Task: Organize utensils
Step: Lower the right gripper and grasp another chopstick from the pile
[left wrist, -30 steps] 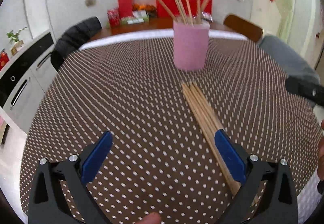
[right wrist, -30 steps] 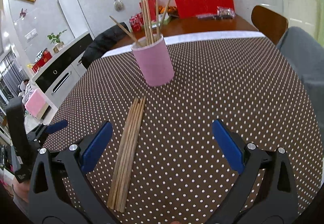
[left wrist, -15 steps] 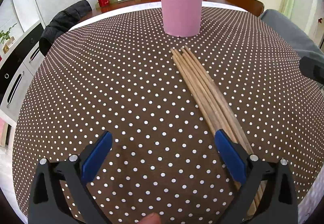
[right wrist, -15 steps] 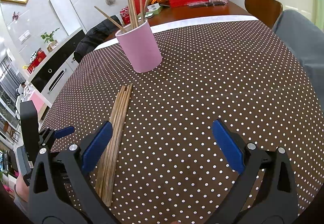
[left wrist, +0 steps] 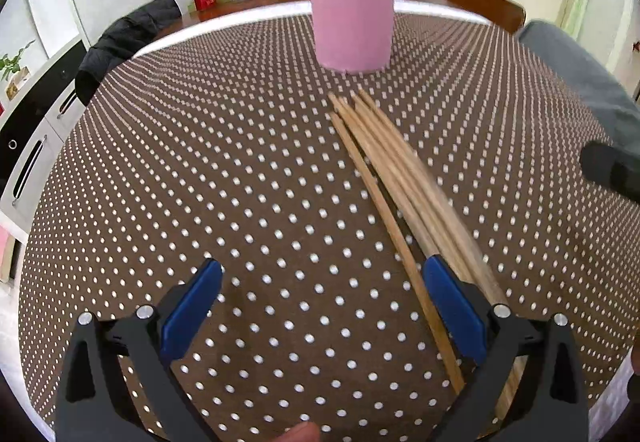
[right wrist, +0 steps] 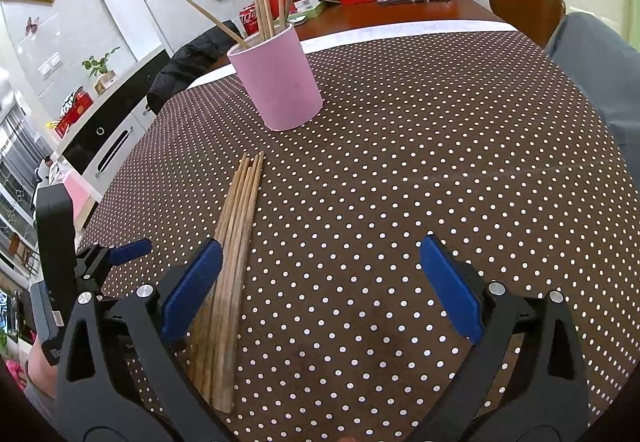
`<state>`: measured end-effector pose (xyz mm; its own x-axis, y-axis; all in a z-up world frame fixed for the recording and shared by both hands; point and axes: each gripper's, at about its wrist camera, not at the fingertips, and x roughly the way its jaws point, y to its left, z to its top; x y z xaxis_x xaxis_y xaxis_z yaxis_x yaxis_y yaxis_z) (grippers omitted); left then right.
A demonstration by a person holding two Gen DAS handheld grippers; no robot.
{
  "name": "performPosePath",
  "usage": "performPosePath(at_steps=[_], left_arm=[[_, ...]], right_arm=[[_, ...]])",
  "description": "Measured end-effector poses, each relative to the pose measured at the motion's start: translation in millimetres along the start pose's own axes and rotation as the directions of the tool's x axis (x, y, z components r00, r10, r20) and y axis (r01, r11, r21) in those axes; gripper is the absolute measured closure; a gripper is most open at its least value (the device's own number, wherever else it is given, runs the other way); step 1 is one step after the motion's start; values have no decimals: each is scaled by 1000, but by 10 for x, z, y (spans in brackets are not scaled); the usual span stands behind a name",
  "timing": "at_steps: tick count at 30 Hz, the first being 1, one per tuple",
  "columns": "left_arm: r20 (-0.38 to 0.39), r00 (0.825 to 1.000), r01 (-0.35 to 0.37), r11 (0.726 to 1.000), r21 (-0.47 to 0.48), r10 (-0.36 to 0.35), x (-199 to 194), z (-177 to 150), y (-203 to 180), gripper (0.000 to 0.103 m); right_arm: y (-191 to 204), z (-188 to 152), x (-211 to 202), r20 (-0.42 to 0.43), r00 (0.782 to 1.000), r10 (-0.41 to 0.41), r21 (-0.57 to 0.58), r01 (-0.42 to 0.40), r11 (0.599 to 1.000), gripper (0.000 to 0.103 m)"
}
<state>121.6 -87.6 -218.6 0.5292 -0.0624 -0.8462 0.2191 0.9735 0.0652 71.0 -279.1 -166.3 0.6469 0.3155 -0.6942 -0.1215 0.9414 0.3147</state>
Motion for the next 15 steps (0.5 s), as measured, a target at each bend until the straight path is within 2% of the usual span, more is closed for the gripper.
performPosePath(at_steps=[8, 15], left_arm=[[3, 1000, 17, 999, -33, -17, 27, -20, 53, 4], [10, 1000, 8, 999, -48, -7, -16, -126, 208, 4]], right_arm=[[88, -17, 96, -31, 1000, -2, -43, 0, 999, 6], [401, -103, 362, -115, 993, -37, -207, 13, 978, 6]])
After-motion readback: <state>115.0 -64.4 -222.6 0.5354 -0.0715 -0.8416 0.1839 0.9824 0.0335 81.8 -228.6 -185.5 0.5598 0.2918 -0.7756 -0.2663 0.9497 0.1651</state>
